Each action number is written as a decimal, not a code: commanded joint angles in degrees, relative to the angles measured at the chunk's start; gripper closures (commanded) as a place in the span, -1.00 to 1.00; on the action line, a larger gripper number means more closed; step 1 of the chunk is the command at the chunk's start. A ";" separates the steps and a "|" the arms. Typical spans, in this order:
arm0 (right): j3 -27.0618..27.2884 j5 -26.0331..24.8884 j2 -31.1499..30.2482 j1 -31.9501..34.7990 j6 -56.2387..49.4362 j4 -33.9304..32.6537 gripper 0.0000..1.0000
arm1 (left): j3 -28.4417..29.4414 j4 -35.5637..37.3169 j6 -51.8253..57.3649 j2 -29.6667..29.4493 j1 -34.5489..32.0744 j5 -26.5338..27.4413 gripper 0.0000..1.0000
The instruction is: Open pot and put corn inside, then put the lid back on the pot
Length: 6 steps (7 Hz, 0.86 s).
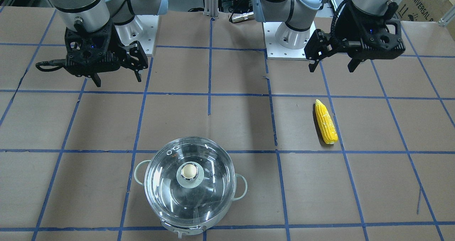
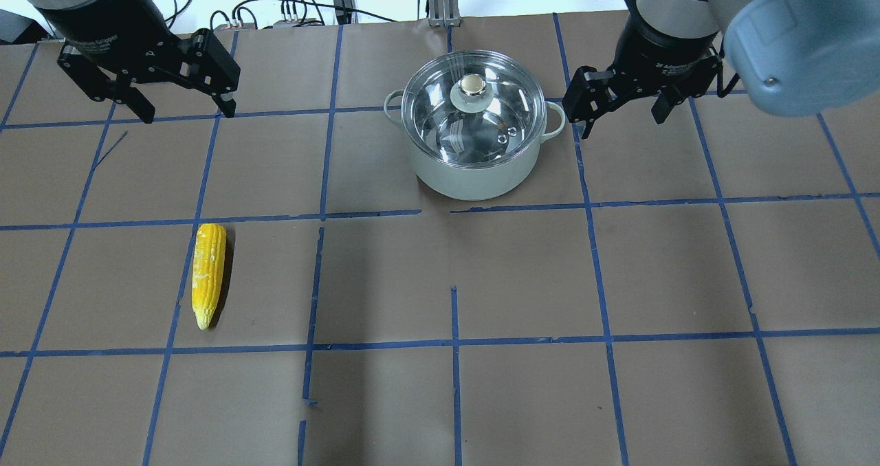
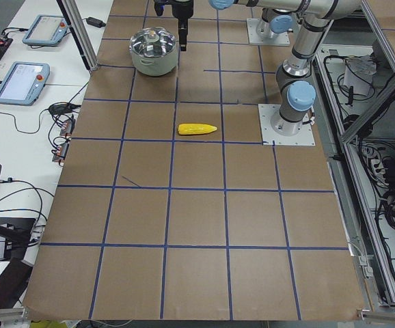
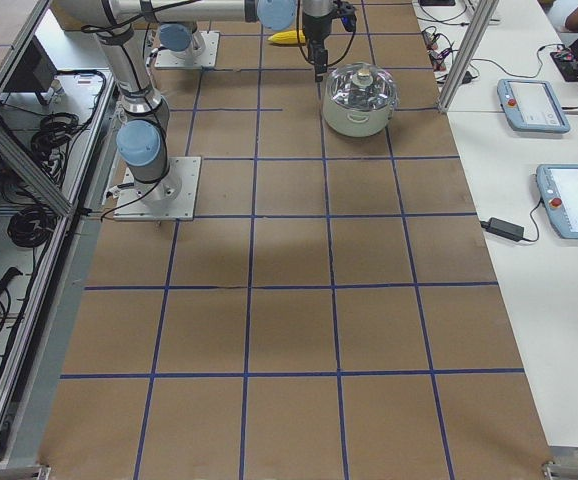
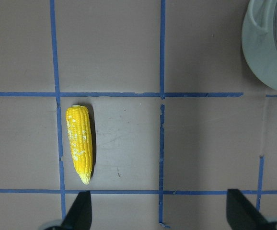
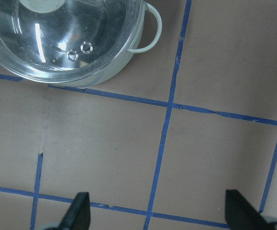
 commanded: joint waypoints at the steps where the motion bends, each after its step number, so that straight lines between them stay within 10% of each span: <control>1: -0.03 0.00 0.06 0.00 -0.05 -0.08 -0.98 | -0.08 -0.04 0.00 -0.14 -0.09 -0.11 -1.00; 6: -0.65 0.09 -0.11 0.00 0.04 0.01 -0.99 | -1.23 0.39 0.79 -0.22 0.00 0.33 -1.00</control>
